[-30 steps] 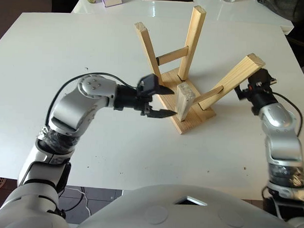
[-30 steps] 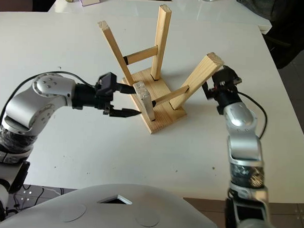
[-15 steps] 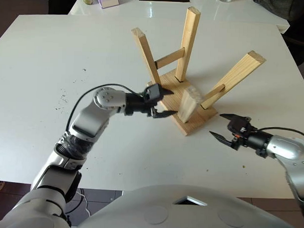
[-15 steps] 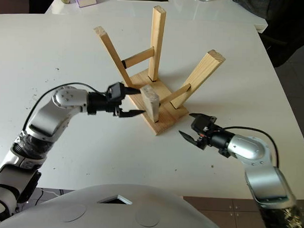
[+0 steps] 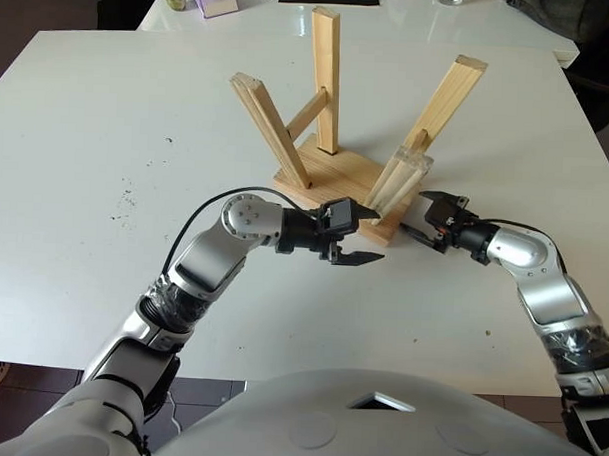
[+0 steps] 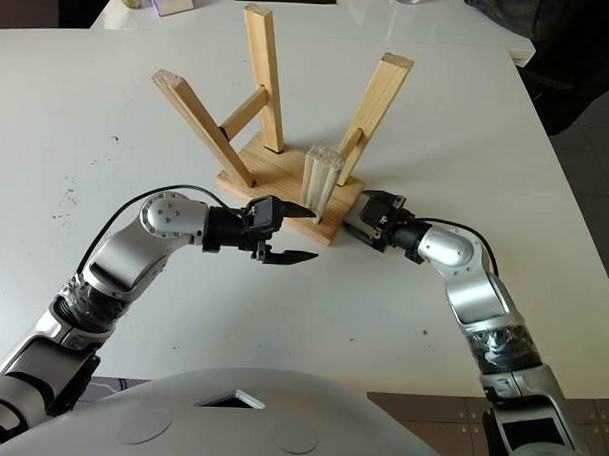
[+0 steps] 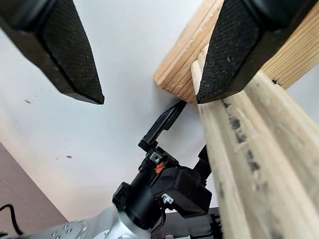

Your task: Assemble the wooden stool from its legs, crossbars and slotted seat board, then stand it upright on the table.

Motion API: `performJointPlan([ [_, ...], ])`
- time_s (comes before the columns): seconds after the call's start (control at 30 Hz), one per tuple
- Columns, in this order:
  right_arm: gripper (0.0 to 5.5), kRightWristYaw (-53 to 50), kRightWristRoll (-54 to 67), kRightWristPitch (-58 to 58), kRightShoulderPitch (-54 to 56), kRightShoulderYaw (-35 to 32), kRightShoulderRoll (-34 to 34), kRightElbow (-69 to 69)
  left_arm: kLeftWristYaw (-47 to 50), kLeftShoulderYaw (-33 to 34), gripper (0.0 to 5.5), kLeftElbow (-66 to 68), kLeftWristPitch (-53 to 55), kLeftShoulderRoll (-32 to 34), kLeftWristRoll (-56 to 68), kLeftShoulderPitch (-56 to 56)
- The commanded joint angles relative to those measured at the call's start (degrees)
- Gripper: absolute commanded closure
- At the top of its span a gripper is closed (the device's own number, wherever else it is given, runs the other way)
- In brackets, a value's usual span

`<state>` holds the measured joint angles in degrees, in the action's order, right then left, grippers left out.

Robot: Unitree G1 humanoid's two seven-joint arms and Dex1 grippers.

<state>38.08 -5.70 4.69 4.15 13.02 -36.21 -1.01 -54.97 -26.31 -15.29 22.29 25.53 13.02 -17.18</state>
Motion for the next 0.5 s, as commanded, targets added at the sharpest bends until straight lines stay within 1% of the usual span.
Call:
performJointPlan([
  [0.03, 1.81, -2.95, -3.75, -2.8, 1.63, -0.12, -0.46, -8.21, -1.58, 6.77, 2.06, 2.92, 0.76, 5.71, 1.24, 0.29],
  [0.13, 1.81, -3.91, -2.78, -3.73, -0.57, -2.4, -1.81, -7.34, -2.82, 11.49, 2.06, 9.86, -3.32, 12.99, -1.26, 2.92],
  [0.17, 1.81, -4.19, -2.47, -3.75, -2.12, -3.32, -2.26, -6.29, -2.6, 12.27, 2.06, 12.77, -5.16, 14.53, -2.53, 3.06],
  [0.23, 1.81, -4.61, -2.13, -3.39, -4.96, -4.68, -2.79, -4.13, -1.35, 14.03, 2.06, 18.39, -6.92, 15.11, -3.69, 1.93],
  [0.33, 1.81, -5.12, -2.24, -2.68, -6.75, -5.28, -2.45, -2.34, 4.38, 15.77, 2.06, 29.62, -12.48, 12.81, -7.48, -2.58],
  [0.5, 1.81, -5.72, -2.53, -1.56, -5.44, -3.74, 0.27, -1.55, 18.85, 17.72, 2.06, 50.71, -22.37, 5.41, -13.17, -12.98],
])
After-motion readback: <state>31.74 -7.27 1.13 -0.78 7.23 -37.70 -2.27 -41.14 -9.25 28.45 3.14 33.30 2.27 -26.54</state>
